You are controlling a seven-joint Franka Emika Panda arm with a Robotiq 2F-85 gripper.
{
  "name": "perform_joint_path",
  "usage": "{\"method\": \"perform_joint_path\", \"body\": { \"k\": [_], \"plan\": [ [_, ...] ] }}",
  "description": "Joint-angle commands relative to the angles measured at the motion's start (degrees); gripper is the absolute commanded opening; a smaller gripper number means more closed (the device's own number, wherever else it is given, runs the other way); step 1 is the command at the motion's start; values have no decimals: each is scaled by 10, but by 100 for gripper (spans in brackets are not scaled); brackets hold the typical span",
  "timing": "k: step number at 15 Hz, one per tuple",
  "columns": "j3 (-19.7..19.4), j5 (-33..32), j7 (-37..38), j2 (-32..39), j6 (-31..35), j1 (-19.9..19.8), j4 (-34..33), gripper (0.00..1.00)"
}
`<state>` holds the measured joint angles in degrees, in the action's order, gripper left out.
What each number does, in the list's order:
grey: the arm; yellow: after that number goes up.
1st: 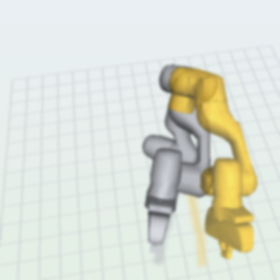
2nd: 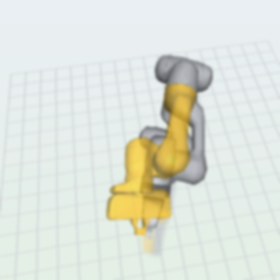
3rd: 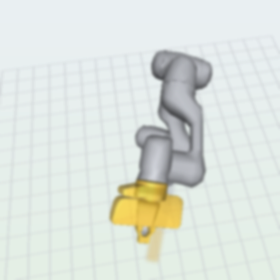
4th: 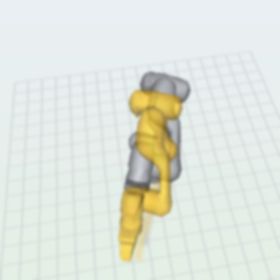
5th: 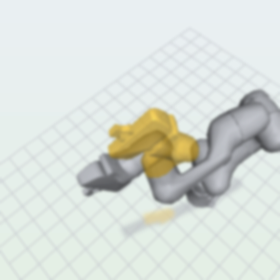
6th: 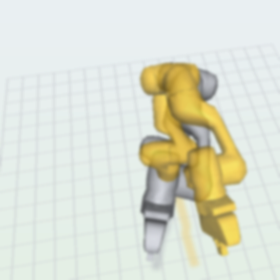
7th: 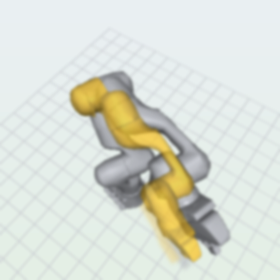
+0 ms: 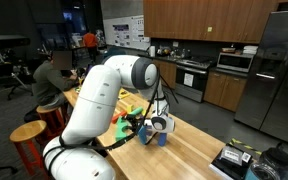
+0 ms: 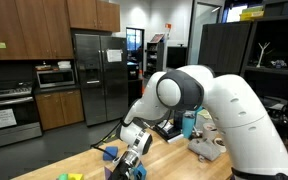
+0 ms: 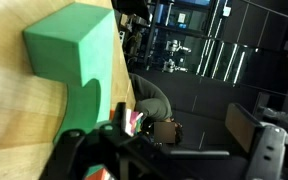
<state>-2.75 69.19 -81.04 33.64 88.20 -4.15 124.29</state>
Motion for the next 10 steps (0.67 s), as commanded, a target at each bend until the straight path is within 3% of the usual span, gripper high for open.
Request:
{"method": "perform_joint_path", "body": {
  "k": [1,5,10],
  "plan": [
    [-12,7,-14,-45,38,3,32,100],
    [-18,24,-46,-131,73,2,91,100],
    [-10,23,-54,-281,193,31,195,100]
  ]
}}
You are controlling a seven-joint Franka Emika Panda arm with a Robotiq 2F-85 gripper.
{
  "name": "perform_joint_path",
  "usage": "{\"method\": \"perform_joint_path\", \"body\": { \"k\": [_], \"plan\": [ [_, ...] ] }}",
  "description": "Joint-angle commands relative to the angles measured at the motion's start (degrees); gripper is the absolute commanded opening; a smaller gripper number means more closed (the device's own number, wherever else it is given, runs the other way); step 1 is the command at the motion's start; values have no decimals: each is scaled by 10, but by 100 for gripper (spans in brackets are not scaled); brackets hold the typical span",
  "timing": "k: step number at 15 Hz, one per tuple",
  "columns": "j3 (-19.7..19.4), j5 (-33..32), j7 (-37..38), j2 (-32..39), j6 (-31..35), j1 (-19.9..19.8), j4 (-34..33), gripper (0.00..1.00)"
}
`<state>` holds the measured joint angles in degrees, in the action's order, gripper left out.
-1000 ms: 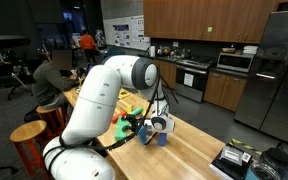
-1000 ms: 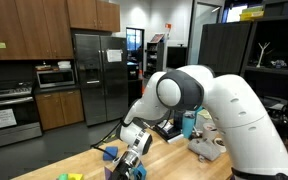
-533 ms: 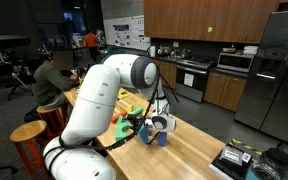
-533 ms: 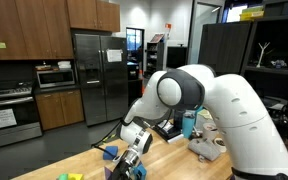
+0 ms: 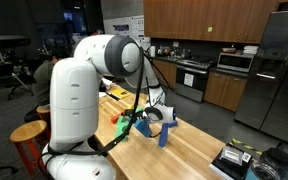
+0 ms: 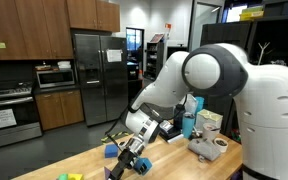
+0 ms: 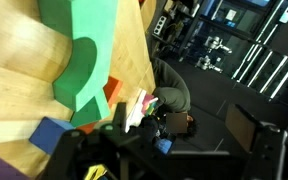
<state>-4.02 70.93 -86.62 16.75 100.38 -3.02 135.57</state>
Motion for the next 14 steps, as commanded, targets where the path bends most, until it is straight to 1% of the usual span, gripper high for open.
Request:
{"method": "perform_joint_path", "body": {
  "k": [1,4,7,11,14],
  "plan": [
    [7,5,7,-143,93,25,103,100],
    [30,5,20,-228,159,43,154,100],
    [62,4,34,-290,217,59,191,100],
    [117,9,66,-344,321,89,227,100],
    [162,19,95,-357,410,122,242,100]
  ]
}}
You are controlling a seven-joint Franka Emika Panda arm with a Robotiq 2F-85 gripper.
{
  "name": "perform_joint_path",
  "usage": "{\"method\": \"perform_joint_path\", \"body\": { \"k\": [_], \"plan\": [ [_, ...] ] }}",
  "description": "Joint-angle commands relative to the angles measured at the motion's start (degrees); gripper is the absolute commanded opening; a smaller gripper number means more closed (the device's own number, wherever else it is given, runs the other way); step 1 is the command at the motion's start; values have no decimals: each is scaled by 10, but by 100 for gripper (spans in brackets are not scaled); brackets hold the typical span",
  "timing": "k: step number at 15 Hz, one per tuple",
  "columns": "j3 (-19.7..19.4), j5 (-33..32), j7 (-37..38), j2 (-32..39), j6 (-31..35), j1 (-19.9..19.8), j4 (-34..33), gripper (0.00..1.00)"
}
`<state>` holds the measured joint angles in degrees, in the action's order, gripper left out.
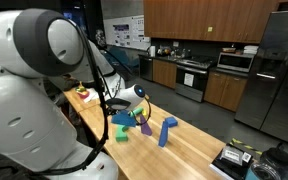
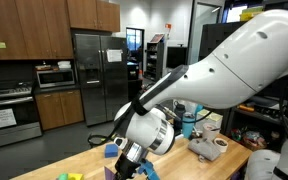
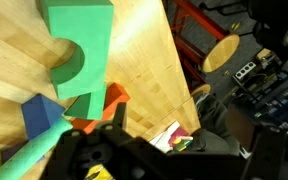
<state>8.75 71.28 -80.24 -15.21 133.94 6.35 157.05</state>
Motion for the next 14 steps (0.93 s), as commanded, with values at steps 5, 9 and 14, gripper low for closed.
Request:
{"method": "perform_joint_path", "body": {
  "k": [5,9,14],
  "plan": [
    [93,47,65,-5,221,83,20,100],
    [137,68,57,21,331,88,19,100],
    [155,56,57,76,406,82,6,100]
  ]
}}
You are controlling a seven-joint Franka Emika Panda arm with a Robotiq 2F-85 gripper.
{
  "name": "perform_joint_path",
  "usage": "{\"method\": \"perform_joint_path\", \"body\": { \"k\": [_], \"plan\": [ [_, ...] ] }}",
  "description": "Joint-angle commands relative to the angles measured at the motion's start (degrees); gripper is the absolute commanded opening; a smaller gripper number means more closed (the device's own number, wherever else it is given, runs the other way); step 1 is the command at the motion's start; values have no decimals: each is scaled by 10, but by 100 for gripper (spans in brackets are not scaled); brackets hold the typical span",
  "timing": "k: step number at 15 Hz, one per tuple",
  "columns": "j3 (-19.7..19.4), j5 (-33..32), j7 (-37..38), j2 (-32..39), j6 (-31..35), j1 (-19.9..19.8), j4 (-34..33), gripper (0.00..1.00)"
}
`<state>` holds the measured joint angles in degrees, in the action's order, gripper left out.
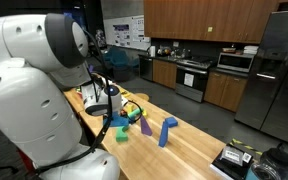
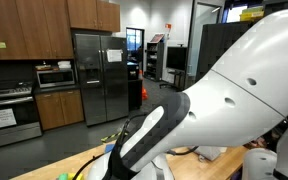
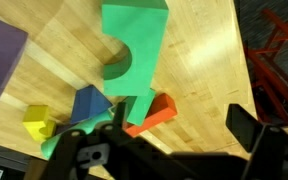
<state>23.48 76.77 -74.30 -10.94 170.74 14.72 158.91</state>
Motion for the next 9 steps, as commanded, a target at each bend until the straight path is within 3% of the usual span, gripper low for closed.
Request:
{"method": "perform_joint_path", "body": {
  "k": [1,9],
  "plan": [
    [9,-3,-1,44,49,-1,-15,100],
    [28,-69,23,130,132,4,-27,100]
  ]
}}
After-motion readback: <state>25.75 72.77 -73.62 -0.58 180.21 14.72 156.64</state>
